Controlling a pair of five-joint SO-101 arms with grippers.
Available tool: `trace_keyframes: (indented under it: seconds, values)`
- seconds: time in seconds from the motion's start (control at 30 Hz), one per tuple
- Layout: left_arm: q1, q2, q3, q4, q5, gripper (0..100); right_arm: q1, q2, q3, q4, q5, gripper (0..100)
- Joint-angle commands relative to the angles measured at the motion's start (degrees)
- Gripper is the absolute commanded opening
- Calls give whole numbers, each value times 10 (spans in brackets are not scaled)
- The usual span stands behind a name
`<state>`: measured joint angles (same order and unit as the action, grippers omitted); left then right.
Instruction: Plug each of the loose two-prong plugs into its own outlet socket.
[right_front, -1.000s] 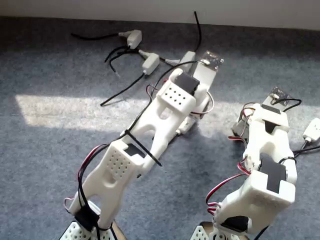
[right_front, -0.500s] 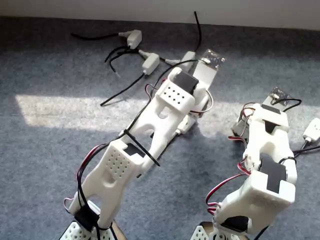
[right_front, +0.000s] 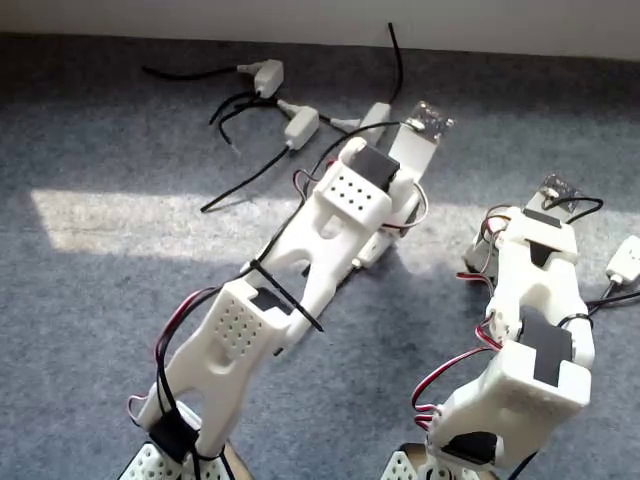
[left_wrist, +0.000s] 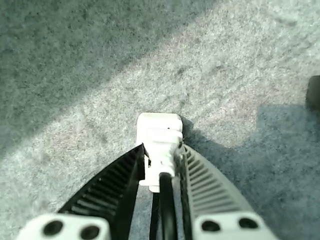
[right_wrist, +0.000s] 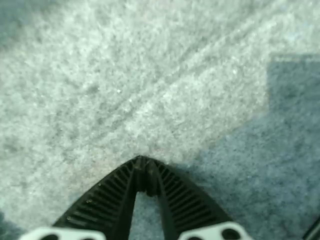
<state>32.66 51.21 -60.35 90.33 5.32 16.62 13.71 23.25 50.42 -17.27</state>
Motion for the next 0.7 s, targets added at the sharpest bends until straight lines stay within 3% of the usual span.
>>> trace_keyframes:
  seconds: [0.0,0.67]
  values:
    - [-8,22,-21,-25,-5,5,6,4,-17,-4,-9,10]
    - [-38,27,-16,-27,-4,5,6,4,-18,-4,-9,10]
